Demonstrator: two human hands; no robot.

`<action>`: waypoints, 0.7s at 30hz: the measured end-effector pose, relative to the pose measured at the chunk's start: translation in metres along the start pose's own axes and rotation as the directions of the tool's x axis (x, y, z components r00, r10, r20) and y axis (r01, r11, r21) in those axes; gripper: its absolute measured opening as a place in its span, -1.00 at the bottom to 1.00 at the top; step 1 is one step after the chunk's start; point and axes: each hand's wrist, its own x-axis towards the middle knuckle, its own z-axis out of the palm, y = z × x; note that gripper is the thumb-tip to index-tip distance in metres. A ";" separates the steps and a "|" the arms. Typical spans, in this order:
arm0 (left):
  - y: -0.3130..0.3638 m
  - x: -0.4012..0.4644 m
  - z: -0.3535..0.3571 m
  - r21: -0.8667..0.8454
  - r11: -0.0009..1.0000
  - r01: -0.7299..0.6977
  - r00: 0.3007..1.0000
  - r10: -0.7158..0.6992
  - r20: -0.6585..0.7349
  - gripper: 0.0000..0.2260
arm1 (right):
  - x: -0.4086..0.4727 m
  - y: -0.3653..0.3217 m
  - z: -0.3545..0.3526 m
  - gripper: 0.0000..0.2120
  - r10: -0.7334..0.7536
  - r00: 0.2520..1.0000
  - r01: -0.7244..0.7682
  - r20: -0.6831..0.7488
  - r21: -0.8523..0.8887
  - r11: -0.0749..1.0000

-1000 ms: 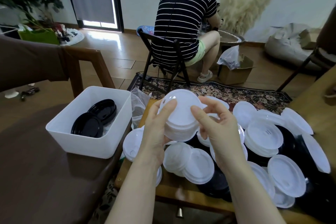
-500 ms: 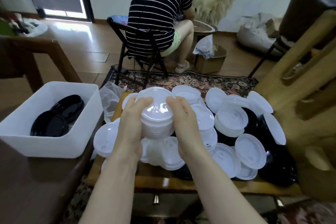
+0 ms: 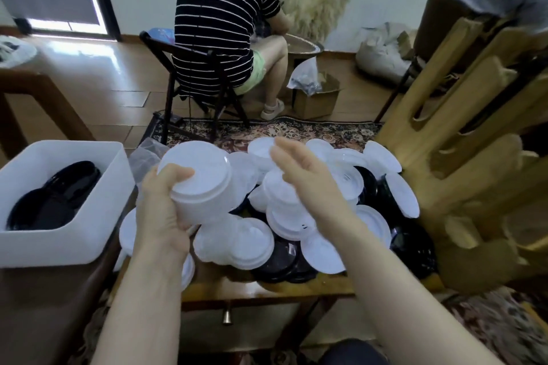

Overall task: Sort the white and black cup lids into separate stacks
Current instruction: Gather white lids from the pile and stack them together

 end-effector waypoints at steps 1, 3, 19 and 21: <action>0.002 0.003 -0.005 0.012 1.000 -0.016 0.999 0.016 -0.039 -0.67 | 0.006 -0.001 -0.009 -0.74 -0.038 0.997 0.037 -0.062 -0.022 0.999; 0.007 0.008 -0.013 0.024 0.999 -0.034 0.995 0.036 -0.090 -0.72 | 0.021 0.000 -0.025 -0.76 -0.101 0.979 0.083 -0.175 -0.109 0.991; 0.014 0.030 -0.016 -0.156 0.981 0.115 0.990 -0.100 0.103 -0.42 | 0.128 0.033 -0.017 -0.82 -0.012 0.987 0.157 0.159 -0.957 0.242; 0.014 0.031 -0.014 -0.148 0.983 0.108 0.991 -0.095 0.091 -0.39 | 0.129 0.035 -0.019 -0.89 -0.056 0.984 0.176 0.167 -0.952 0.250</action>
